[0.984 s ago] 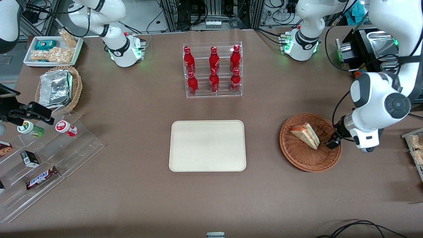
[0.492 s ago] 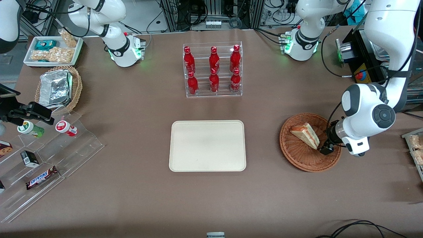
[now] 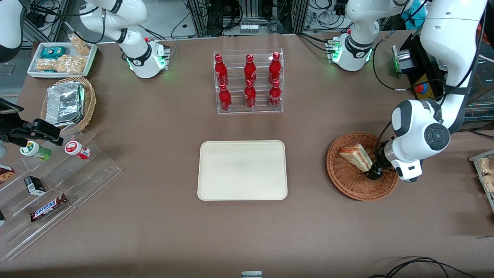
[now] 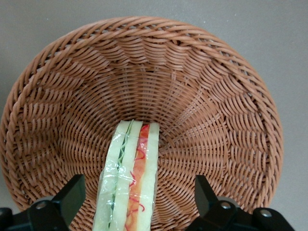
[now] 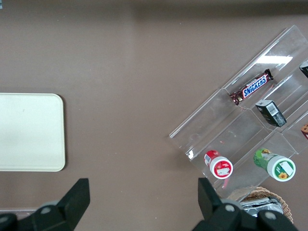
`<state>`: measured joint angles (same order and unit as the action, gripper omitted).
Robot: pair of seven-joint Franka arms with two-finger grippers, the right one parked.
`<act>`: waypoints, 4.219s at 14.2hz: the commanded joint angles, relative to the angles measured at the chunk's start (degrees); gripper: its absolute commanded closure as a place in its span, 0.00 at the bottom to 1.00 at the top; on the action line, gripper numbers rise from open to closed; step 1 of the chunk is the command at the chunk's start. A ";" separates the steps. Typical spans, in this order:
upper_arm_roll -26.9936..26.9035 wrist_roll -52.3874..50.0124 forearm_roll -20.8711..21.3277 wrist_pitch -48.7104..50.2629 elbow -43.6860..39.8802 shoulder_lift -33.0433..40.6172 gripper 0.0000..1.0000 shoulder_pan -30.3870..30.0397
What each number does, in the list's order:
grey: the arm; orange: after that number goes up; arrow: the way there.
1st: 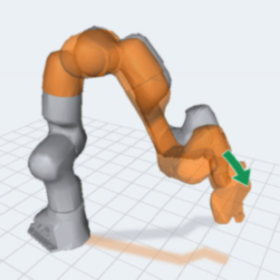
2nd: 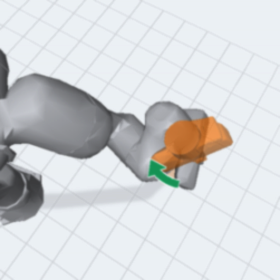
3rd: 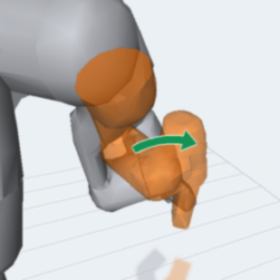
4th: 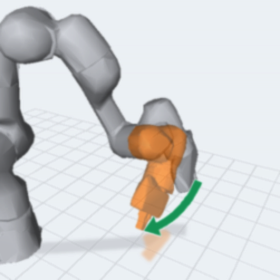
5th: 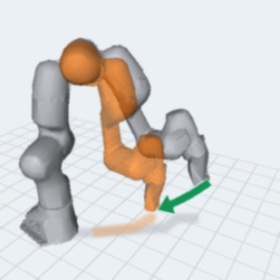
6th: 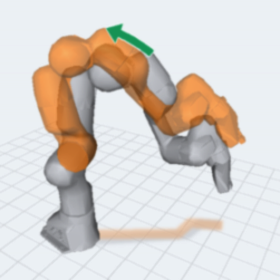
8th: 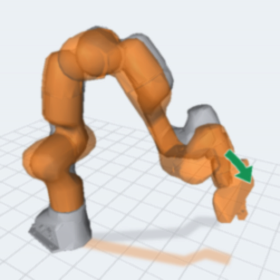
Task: Place sandwich from basket to tray
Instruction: 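Close the left gripper on the sandwich and lift it, then carry the sandwich with the left gripper over the cream tray, then lower the sandwich onto the tray and open the left gripper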
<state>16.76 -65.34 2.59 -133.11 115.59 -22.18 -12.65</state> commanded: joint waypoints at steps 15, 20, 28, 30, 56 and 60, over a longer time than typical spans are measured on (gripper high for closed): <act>-0.06 -20.97 0.84 -1.19 2.98 2.31 0.97 6.67; 0.47 -16.52 1.97 0.04 2.27 5.55 0.94 7.63; 2.05 -2.44 2.42 8.66 -6.95 6.63 0.93 20.72; 2.05 -1.63 2.33 8.22 -9.93 4.35 0.91 26.51; 1.61 12.51 4.36 10.53 -32.09 -12.75 0.00 40.08; 1.79 18.29 -0.36 29.18 -32.01 -2.46 0.00 32.52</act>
<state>18.84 -50.60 5.85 -109.73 80.92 -30.67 22.48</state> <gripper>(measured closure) 0.000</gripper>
